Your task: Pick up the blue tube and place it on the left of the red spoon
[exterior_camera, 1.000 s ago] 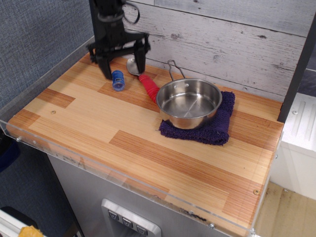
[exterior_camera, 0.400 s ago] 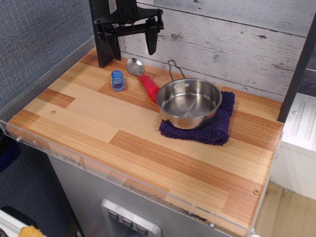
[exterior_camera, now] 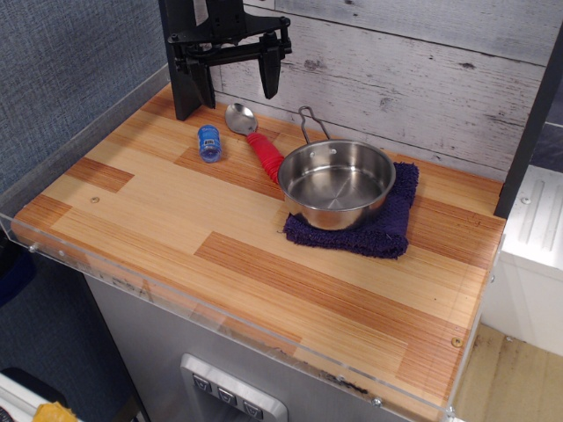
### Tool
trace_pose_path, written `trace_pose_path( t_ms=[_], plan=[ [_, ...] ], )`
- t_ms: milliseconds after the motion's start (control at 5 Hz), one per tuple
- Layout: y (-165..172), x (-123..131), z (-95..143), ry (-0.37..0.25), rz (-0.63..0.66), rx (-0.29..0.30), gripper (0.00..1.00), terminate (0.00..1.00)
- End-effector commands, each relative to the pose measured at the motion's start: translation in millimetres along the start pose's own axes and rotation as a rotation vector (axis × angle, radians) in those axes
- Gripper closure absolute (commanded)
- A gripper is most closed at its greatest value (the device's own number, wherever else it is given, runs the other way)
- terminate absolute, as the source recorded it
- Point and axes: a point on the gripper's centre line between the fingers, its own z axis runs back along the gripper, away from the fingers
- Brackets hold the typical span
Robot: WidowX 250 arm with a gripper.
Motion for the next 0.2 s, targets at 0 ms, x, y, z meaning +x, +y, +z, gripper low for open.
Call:
trace_pose_path(
  t_ms=[0],
  plan=[
    [2.6,6.9,31.7,-0.076,-0.001,-0.028,0.00,1.00]
  ],
)
